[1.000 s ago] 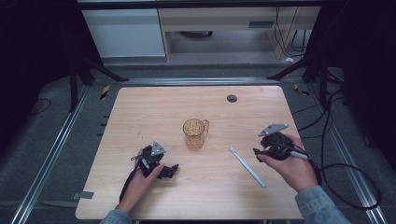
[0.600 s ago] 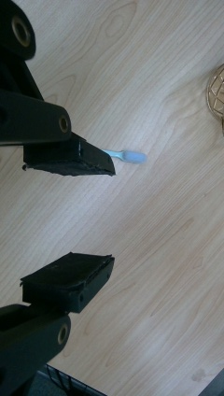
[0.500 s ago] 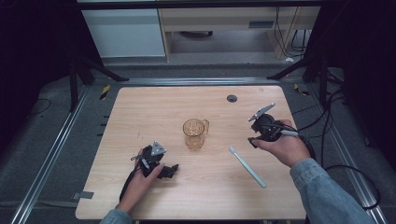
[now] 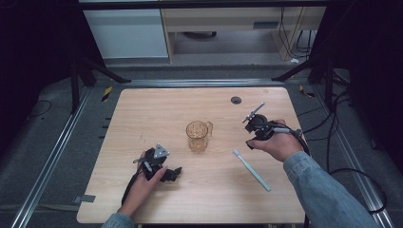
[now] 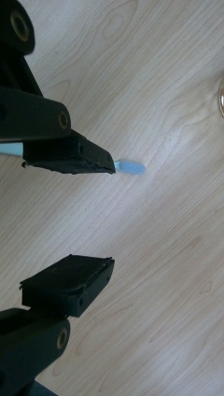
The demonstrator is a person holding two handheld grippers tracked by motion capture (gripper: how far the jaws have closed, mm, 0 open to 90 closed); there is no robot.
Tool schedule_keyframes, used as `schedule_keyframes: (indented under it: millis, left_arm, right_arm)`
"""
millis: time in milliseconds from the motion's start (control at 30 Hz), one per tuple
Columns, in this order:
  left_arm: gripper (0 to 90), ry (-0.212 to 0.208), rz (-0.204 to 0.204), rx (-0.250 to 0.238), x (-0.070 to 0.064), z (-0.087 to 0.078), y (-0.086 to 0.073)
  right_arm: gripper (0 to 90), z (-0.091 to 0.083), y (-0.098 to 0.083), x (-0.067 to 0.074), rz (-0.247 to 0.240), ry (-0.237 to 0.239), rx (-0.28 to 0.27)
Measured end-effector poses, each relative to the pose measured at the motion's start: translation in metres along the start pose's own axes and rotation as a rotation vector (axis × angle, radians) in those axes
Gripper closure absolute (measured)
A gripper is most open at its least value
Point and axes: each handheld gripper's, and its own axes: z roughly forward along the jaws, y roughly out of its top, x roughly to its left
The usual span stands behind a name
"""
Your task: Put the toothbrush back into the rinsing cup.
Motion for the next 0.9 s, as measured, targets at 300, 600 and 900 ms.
schedule_keyframes:
  millis: [300, 600, 900]
  left_arm:
    - [0.0, 0.000, 0.000, 0.000, 0.000, 0.000, 0.000]
    - [0.0, -0.001, 0.000, 0.000, 0.000, 0.000, 0.000]
    - [0.0, -0.001, 0.000, -0.001, 0.000, 0.000, 0.000]
  right_arm:
    - [53.3, 0.014, 0.006, 0.006, -0.010, 0.039, 0.063]
    - [62.1, 0.037, 0.007, 0.014, -0.028, 0.092, 0.135]
    - [66.0, 0.060, -0.005, 0.025, -0.029, 0.123, 0.195]
